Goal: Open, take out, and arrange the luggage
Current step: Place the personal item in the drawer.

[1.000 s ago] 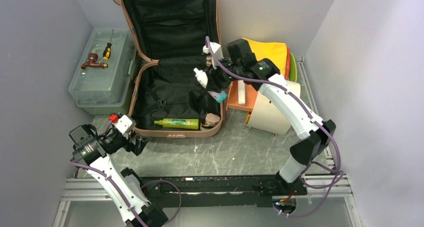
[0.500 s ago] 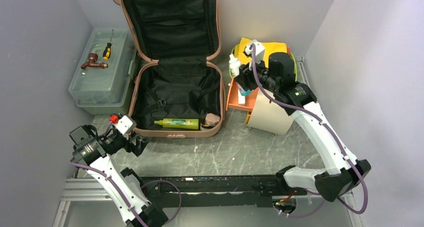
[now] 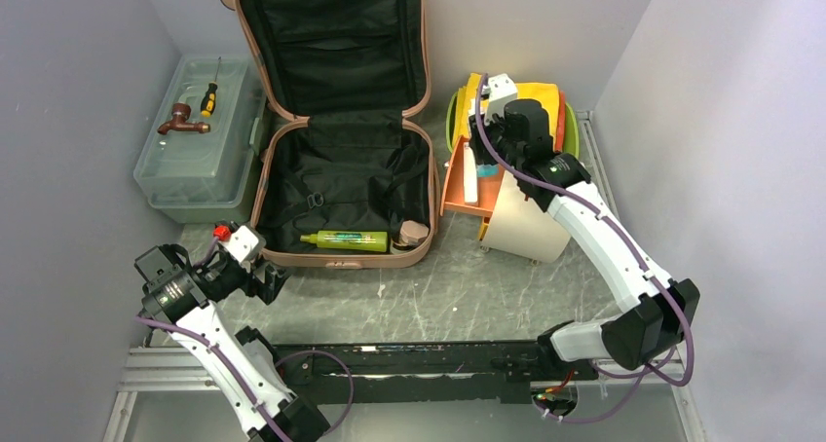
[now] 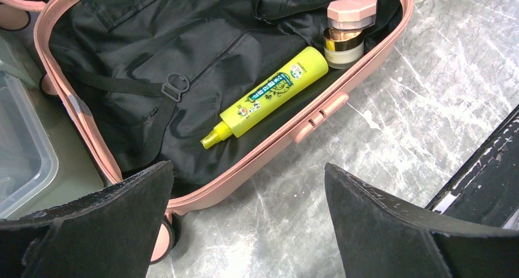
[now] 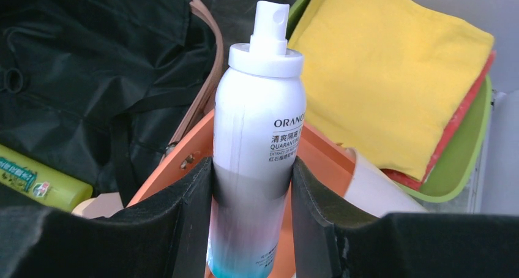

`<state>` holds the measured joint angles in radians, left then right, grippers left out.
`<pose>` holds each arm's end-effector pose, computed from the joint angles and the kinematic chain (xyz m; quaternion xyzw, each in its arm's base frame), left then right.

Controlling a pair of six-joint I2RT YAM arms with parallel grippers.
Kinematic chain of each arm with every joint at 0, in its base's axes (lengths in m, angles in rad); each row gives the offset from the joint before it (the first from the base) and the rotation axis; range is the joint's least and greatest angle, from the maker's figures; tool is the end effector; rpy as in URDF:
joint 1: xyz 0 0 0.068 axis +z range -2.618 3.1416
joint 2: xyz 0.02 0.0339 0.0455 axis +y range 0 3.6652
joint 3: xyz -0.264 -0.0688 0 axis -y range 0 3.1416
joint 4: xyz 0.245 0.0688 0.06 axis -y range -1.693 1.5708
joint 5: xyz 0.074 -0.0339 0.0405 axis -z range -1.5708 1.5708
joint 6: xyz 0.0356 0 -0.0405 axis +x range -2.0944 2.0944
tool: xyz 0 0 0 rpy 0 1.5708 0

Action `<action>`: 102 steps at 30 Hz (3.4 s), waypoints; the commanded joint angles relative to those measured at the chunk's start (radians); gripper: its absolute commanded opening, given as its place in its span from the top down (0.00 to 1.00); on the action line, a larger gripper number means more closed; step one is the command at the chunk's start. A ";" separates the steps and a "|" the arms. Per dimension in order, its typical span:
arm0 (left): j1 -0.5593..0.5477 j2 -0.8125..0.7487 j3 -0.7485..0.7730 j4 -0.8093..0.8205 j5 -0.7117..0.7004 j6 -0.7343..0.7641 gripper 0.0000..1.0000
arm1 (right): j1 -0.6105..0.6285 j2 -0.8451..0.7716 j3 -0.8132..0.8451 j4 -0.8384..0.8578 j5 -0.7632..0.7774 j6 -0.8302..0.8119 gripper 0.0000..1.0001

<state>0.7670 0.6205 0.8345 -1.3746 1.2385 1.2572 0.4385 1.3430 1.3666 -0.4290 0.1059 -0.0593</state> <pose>0.0709 0.0216 0.2992 0.3081 0.7447 -0.1606 0.5698 0.2772 0.1258 0.3933 -0.1772 0.8153 0.0602 0.5480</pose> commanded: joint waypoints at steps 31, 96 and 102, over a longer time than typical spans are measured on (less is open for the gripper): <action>0.060 -0.029 -0.002 -0.047 0.085 0.081 0.01 | -0.011 0.081 -0.033 -0.029 -0.019 -0.010 1.00; 0.083 0.036 0.142 -0.300 0.216 0.384 0.01 | 0.025 0.280 0.211 -0.352 0.237 -0.138 0.82; 0.083 0.100 0.268 -0.296 0.264 0.323 0.01 | 0.025 0.188 0.215 -0.356 0.294 -0.167 0.83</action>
<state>0.8452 0.6846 1.0245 -1.5543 1.3567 1.5223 0.4679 1.6215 1.5856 -0.7296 0.3138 -0.1925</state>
